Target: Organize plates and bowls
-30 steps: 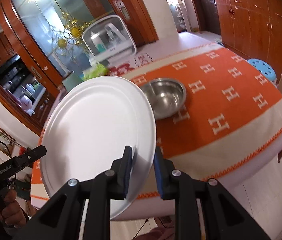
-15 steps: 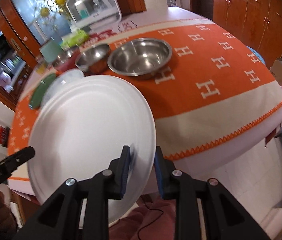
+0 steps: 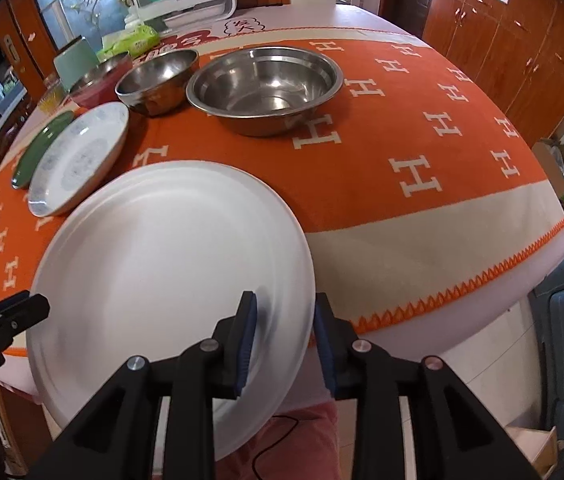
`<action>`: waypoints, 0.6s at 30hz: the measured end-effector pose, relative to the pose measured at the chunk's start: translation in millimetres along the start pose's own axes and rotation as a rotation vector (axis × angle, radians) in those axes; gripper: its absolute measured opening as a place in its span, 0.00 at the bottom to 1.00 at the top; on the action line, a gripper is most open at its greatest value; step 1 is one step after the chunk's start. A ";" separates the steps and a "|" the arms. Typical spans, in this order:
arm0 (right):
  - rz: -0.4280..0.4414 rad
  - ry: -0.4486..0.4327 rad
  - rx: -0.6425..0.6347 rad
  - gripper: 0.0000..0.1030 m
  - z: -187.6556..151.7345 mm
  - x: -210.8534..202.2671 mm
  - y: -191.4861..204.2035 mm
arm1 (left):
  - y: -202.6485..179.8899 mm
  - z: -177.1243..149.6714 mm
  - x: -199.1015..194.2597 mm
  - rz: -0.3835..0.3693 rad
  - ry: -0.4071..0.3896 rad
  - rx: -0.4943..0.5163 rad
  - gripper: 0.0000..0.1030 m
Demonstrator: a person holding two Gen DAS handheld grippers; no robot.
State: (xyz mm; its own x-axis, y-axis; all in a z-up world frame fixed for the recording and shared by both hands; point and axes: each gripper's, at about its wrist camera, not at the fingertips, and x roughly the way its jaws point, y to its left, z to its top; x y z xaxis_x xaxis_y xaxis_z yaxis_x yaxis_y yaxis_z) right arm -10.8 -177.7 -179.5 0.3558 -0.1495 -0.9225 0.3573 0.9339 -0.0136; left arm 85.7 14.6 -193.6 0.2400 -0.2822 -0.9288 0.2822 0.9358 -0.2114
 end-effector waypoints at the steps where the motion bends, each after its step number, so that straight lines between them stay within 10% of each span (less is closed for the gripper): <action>1: -0.004 0.001 -0.004 0.29 2.1 2.9 0.0 | 0.2 1.6 2.9 -0.003 0.009 -0.004 0.32; 18: -0.025 0.010 -0.065 0.38 17.2 13.9 7.4 | -0.6 8.4 14.2 0.019 0.034 0.035 0.42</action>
State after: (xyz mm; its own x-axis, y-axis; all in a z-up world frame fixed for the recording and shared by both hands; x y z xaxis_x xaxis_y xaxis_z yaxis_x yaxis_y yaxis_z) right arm 11.7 -178.5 -185.8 0.3388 -0.1697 -0.9254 0.3092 0.9491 -0.0608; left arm 96.7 8.3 -204.1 0.2142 -0.2567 -0.9424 0.3100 0.9328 -0.1837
